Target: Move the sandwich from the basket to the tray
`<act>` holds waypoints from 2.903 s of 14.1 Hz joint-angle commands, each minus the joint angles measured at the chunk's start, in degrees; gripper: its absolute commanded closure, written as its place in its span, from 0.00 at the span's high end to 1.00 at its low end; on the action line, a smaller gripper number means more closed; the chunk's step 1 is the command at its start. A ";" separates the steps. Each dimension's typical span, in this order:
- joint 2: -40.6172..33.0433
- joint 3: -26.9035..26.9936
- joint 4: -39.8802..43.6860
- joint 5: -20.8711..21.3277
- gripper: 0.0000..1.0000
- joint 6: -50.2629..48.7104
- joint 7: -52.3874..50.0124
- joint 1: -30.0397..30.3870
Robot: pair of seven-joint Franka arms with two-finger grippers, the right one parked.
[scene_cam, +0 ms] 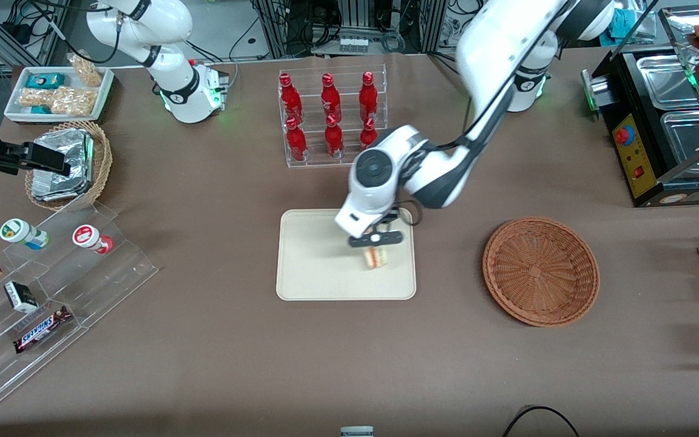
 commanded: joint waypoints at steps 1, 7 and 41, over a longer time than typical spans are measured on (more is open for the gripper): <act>5.02 0.60 5.87 0.56 0.20 3.54 -0.94 -1.73; 5.56 0.60 5.69 1.09 0.44 5.41 -0.85 -3.76; -34.17 0.07 8.49 0.65 1.00 -58.22 44.33 39.24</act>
